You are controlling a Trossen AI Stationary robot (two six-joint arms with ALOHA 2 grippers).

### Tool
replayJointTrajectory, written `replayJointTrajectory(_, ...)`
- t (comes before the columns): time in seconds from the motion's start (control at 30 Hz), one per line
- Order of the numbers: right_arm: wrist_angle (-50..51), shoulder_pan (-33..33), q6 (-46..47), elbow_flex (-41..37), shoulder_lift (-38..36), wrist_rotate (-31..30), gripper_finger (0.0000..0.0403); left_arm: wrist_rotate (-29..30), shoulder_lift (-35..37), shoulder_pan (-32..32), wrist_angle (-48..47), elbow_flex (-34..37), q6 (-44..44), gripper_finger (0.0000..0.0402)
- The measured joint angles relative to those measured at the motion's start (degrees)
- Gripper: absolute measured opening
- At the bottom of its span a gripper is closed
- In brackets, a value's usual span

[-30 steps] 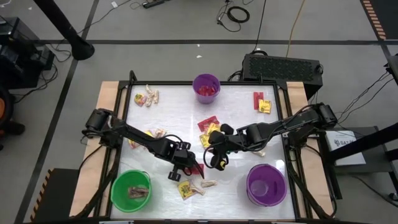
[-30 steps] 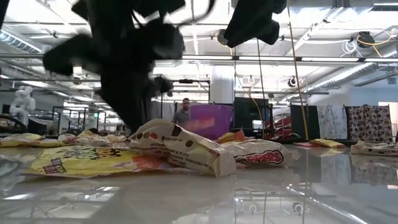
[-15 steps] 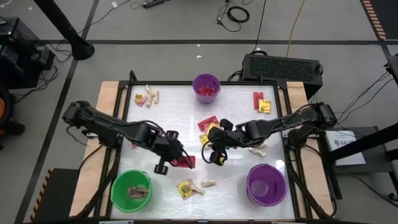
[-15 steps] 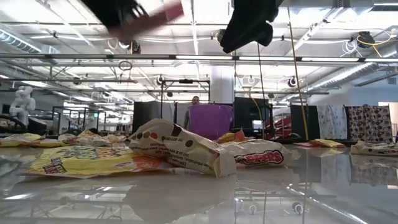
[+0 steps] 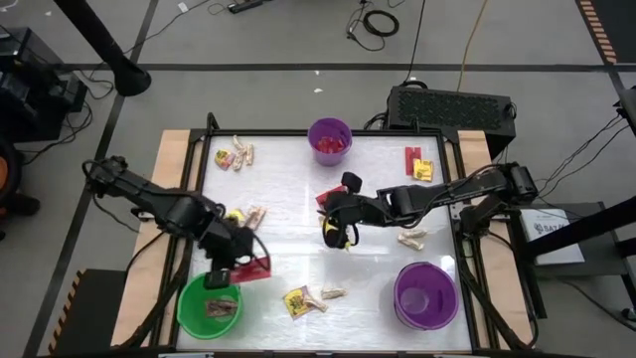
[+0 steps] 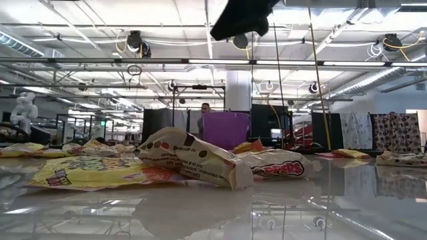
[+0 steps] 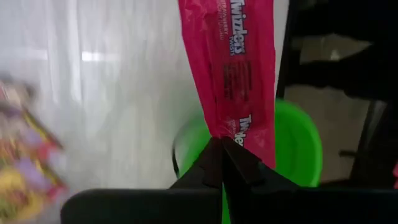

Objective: Sort candy by brand, put in halloween buckets
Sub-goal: Put the red candy into the green bucket

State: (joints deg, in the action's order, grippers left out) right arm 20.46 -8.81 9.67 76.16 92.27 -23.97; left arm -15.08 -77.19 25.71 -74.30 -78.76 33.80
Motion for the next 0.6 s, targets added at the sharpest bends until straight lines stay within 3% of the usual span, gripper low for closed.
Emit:
replayJointTrajectory(0.3,-4.2,2.7,-3.7,0.0,0.0,0.2,0.0089,-2.9,0.0,11.8,-3.7,0.0,13.1,0.0001)
replayJointTrajectory(0.6,-4.3,2.9,-2.9,0.0,0.0,0.3,0.0089,-3.0,0.0,19.9,-4.2,0.0,17.4,0.0001)
